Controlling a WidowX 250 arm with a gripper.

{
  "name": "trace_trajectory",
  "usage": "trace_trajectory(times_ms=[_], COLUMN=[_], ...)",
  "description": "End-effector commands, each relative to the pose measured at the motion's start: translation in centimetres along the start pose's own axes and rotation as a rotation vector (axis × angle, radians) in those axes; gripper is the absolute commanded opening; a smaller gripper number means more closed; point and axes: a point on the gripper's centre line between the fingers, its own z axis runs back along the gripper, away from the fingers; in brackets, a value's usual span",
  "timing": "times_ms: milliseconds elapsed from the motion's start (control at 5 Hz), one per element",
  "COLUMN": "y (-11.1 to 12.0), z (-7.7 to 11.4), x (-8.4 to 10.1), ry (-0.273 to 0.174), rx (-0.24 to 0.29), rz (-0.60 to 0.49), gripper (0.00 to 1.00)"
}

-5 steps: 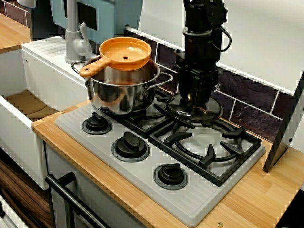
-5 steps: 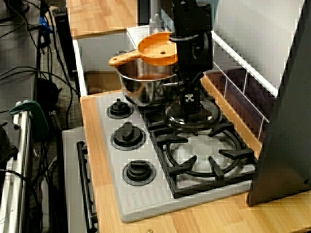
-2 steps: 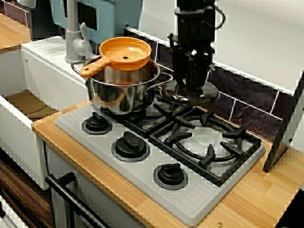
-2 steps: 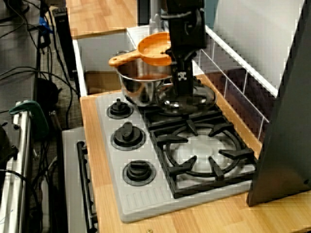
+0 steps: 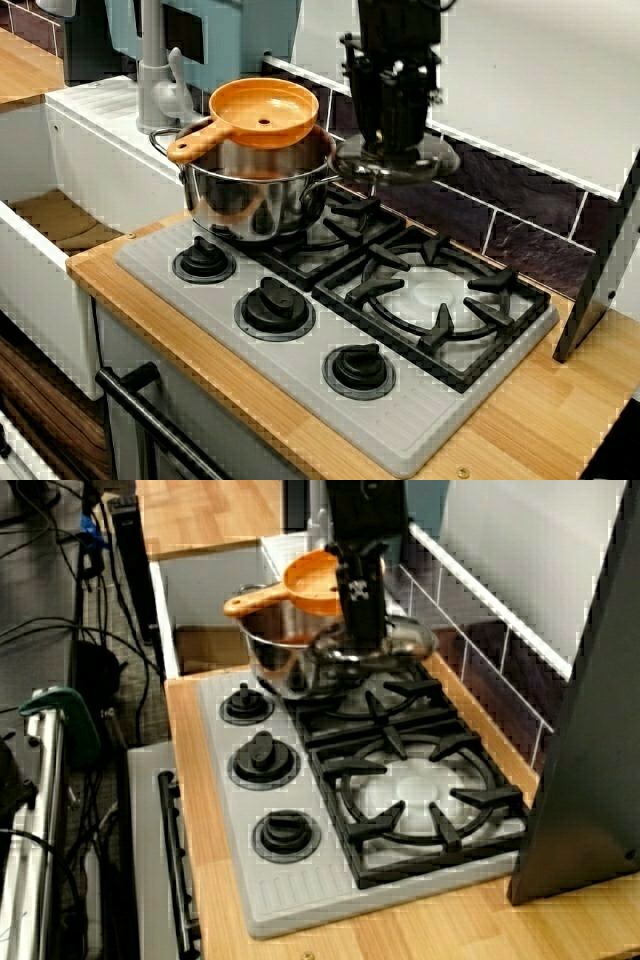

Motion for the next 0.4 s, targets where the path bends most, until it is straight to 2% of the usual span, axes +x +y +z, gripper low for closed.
trace_trajectory(times_ms=[0, 200], y=[0.95, 1.61], z=[4.62, 4.93], x=[-1.12, -1.75], ry=[-0.097, -0.094], rx=[-0.007, 0.011], rz=[-0.008, -0.005], gripper=[0.0, 0.0])
